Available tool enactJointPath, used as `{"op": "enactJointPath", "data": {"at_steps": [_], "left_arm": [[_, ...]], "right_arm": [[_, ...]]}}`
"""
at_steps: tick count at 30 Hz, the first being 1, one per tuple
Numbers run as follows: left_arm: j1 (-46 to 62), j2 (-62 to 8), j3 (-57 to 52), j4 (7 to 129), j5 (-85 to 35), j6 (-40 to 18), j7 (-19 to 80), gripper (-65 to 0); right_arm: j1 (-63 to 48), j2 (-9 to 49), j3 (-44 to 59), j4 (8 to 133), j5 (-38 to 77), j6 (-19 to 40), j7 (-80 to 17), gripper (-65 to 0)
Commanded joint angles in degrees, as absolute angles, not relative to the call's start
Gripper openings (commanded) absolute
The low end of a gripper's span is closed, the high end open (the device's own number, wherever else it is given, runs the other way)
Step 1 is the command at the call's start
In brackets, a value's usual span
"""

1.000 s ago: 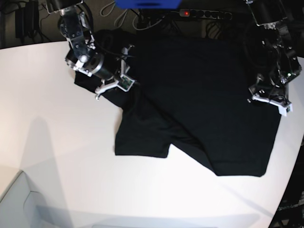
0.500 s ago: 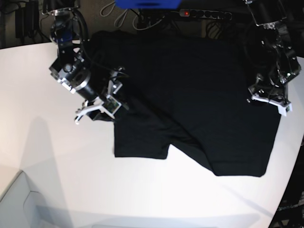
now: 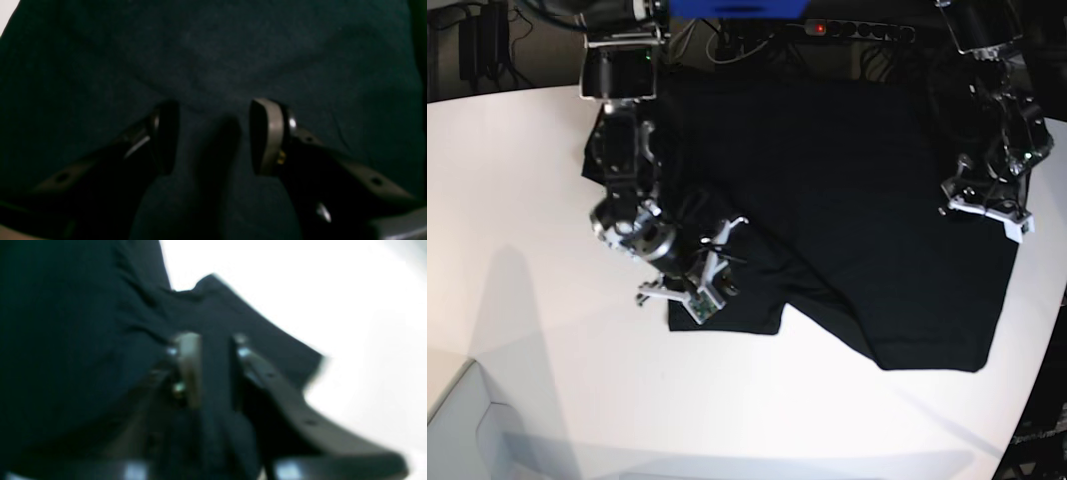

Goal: Layout the t-shirt on the table in an organized manner, then fold the t-shirt properly
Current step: 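Drag the grasped hem with the right gripper to straighten the shirt side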

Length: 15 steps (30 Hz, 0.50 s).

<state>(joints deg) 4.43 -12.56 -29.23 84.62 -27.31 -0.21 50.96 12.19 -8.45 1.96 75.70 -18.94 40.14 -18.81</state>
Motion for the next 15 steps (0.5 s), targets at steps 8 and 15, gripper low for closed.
{"op": "enactJointPath", "data": {"at_steps": [8, 15], "left_arm": [[4.2, -13.4, -29.5, 85.7, -27.7, -0.2, 50.3, -32.0], [4.2, -13.5, -29.5, 85.6, -27.7, -0.2, 50.3, -32.0]], "right_arm": [[26.3, -6.8, 4.7, 50.2, -18.2, 40.0, -16.2, -65.0], [41.5, 0.8, 7.9, 23.1, -18.4, 33.5, -3.0, -65.0]]}}
